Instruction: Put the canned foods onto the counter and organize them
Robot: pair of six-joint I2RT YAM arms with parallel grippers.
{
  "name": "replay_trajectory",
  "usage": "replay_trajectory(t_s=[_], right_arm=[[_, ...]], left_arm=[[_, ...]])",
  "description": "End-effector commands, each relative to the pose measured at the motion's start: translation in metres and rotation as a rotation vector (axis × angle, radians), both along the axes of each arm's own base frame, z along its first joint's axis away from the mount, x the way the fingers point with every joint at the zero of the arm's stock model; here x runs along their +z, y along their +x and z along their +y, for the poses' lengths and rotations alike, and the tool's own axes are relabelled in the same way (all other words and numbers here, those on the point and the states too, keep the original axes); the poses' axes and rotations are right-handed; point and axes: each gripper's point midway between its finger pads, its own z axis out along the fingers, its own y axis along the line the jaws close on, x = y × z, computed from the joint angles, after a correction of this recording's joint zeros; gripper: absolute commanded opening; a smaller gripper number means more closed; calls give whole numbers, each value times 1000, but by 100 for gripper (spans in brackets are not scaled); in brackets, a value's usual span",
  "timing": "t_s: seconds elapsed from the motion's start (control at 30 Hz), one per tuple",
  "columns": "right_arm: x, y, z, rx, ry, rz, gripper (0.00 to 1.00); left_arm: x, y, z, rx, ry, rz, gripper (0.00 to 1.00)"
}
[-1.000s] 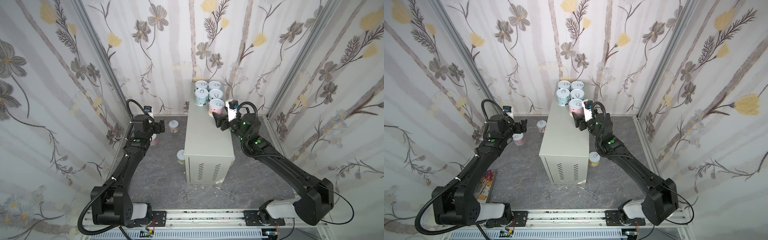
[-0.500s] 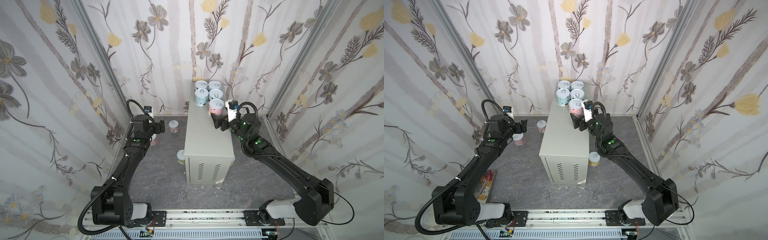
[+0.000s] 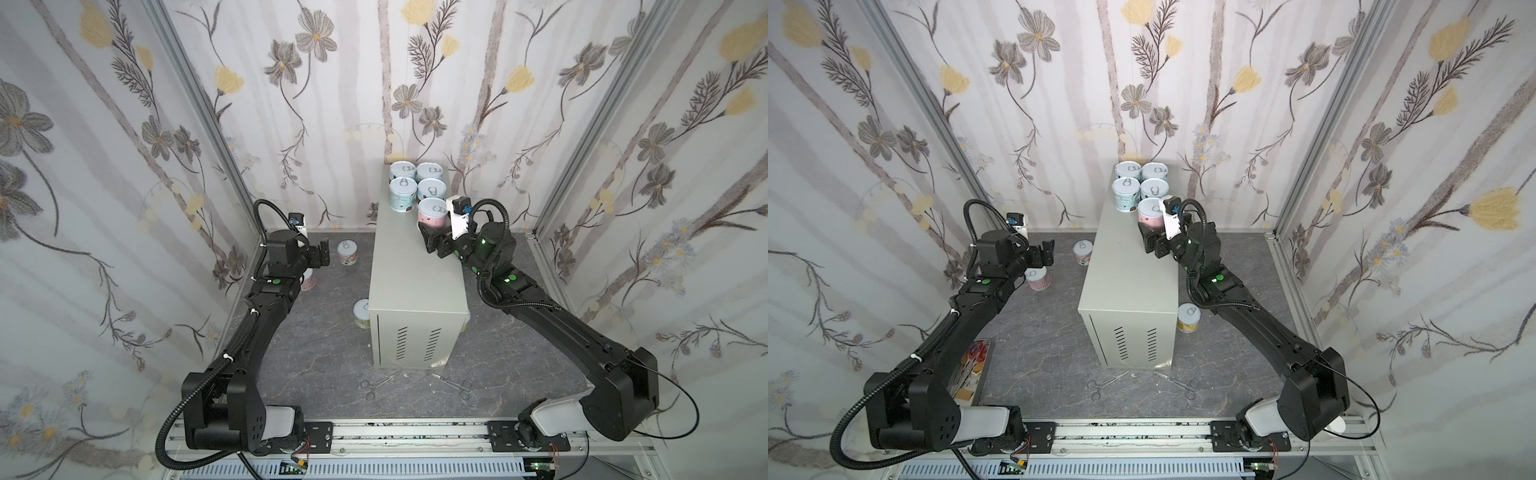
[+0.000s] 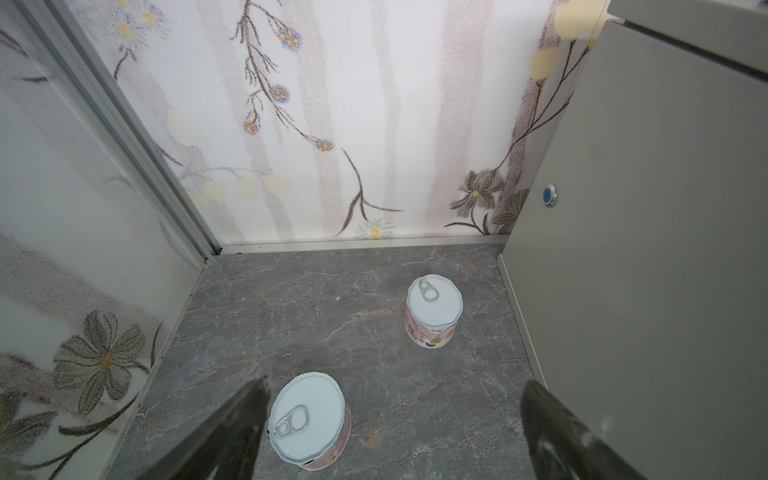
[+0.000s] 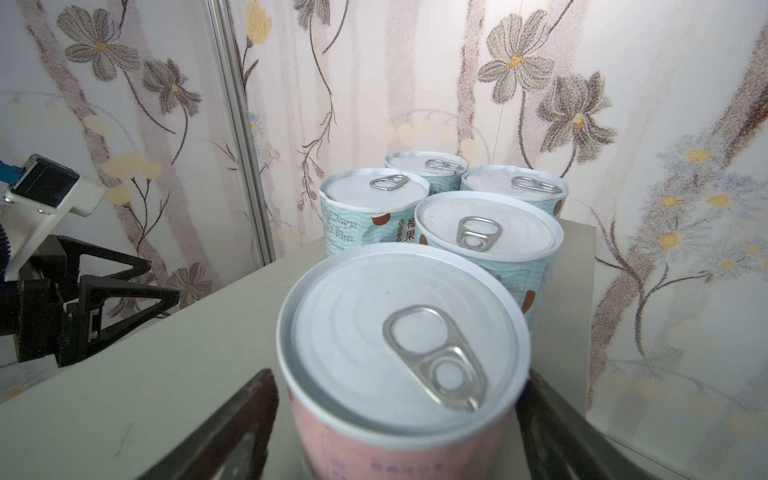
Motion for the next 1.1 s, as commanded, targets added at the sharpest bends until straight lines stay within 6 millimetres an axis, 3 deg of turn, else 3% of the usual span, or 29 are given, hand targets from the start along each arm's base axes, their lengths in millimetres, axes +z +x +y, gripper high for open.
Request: replay_trajectory(t_s=[0.0,0.5,1.07], right_arm=[[5,3,-1,-11,14,-7,86],[6,5,-3,-26,19,-7,77],[5,4,-3,-23,8,-7,76]], left_arm=[[3,0,0,-4,12,-14,95],[-1,0,1,-3,16,-6,95],[-2,1,0,-8,18,-6,96]])
